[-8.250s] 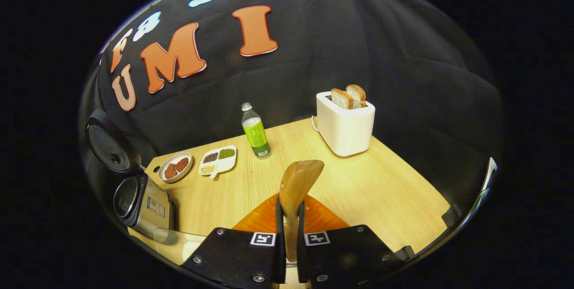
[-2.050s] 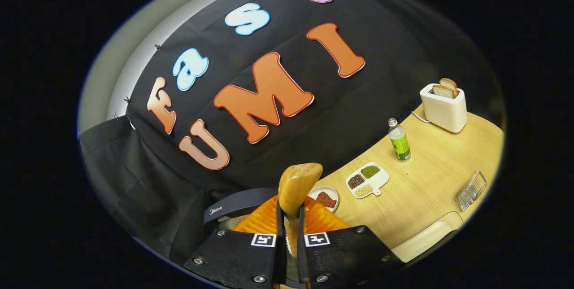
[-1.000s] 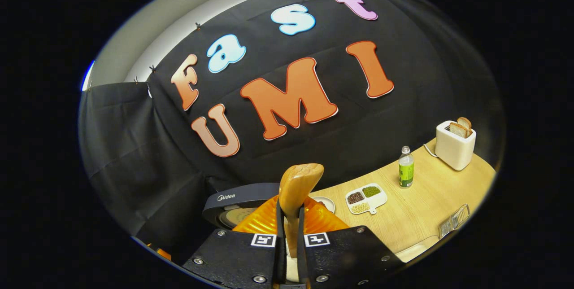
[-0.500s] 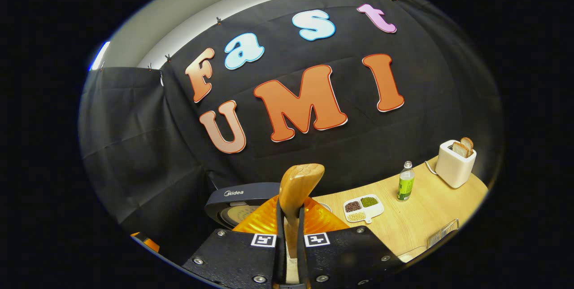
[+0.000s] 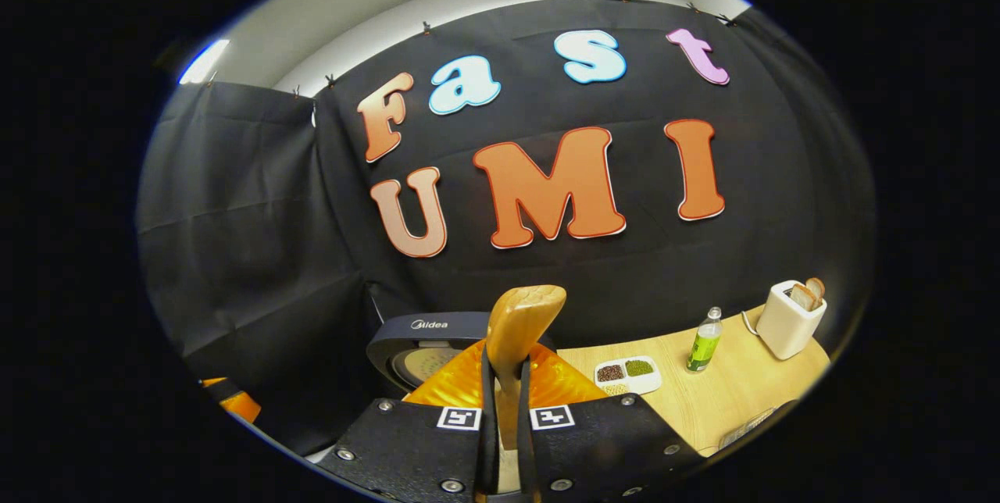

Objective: Close the left gripper, press the button to open the rice cooker; take a wooden spoon from the chopstick holder with the right hand, scoop a spoonful of rice and pour it into the rice cooker, then put the wooden spoon back into the chopstick holder.

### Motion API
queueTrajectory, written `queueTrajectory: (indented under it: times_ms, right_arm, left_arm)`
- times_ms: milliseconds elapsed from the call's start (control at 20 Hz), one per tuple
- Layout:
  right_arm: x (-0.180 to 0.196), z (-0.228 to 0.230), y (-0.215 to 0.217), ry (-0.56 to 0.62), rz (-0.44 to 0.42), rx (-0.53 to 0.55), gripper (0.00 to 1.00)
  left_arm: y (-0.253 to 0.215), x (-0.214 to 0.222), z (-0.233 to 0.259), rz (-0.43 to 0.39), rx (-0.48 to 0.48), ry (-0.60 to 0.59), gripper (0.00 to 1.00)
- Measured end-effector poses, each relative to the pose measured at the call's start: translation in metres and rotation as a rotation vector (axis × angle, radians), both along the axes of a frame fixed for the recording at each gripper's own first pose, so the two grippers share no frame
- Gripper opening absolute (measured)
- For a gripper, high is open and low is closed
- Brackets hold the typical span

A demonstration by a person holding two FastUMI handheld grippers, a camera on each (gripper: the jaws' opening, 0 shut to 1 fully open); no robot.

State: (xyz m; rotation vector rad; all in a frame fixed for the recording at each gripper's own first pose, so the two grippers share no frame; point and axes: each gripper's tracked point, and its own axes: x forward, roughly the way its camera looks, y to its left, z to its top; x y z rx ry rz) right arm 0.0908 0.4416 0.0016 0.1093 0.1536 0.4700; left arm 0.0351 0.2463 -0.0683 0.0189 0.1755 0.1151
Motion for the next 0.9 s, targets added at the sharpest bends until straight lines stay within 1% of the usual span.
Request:
queueTrajectory:
  times_ms: [150,250,550,700,900]
  right_arm:
    - [-0.007,-0.002,0.008,-0.027,0.035,-0.048,0.09]
    - [-0.011,-0.004,0.013,-0.052,0.055,-0.098,0.08]
    - [-0.023,-0.013,0.025,-0.138,0.088,-0.231,0.09]
    - [-0.029,-0.023,0.030,-0.146,0.112,-0.272,0.08]
    - [-0.032,-0.042,0.033,-0.134,0.128,-0.309,0.08]
  left_arm:
    - [0.002,-0.003,0.001,0.004,0.002,-0.001,0.97]
    - [0.003,-0.004,0.000,0.006,0.003,-0.001,0.98]
    - [0.004,-0.009,-0.003,0.011,0.006,0.005,0.98]
    - [0.006,-0.011,-0.004,0.016,0.012,0.006,0.97]
    - [0.007,-0.014,-0.003,0.023,0.032,0.008,0.99]
